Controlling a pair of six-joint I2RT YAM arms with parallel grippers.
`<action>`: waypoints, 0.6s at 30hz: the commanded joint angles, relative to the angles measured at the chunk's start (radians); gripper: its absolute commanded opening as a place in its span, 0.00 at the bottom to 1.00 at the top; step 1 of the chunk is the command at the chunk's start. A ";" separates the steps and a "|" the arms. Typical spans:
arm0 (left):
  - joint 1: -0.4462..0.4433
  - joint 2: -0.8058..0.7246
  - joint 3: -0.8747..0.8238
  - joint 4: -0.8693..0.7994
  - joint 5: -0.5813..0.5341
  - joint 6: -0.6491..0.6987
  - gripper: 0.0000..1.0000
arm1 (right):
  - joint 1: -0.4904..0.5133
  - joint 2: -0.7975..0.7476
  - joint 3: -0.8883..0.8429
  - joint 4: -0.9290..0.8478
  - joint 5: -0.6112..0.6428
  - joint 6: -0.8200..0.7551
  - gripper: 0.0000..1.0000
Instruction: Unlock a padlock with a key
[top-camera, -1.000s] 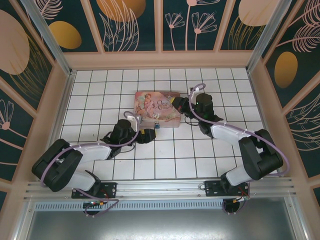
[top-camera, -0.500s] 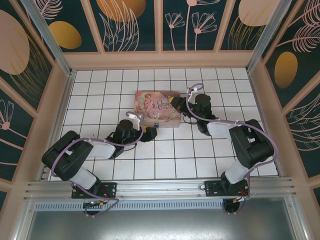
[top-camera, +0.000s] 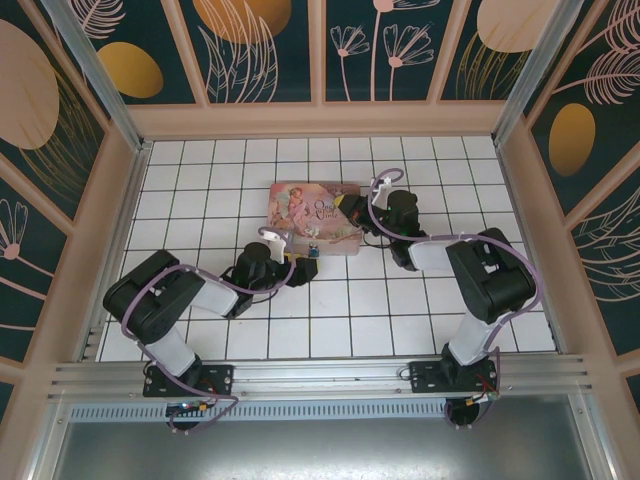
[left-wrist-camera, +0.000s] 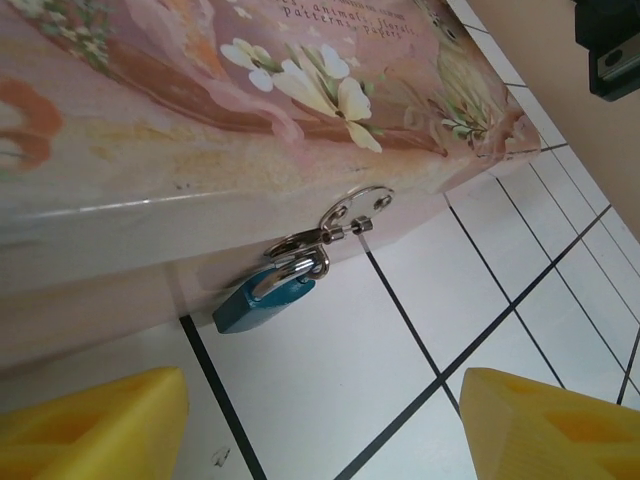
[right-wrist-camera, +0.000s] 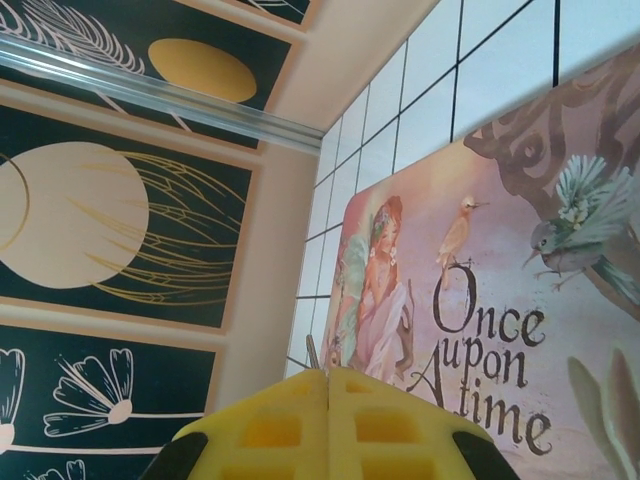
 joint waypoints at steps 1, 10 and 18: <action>-0.007 0.020 0.007 0.071 -0.012 0.029 0.73 | -0.007 0.017 0.001 0.079 -0.019 0.018 0.00; -0.009 0.067 0.032 0.080 -0.004 0.037 0.72 | -0.007 0.039 -0.037 0.110 -0.003 0.033 0.00; -0.012 0.095 0.036 0.109 -0.005 0.035 0.72 | -0.007 0.054 -0.051 0.118 0.004 0.034 0.00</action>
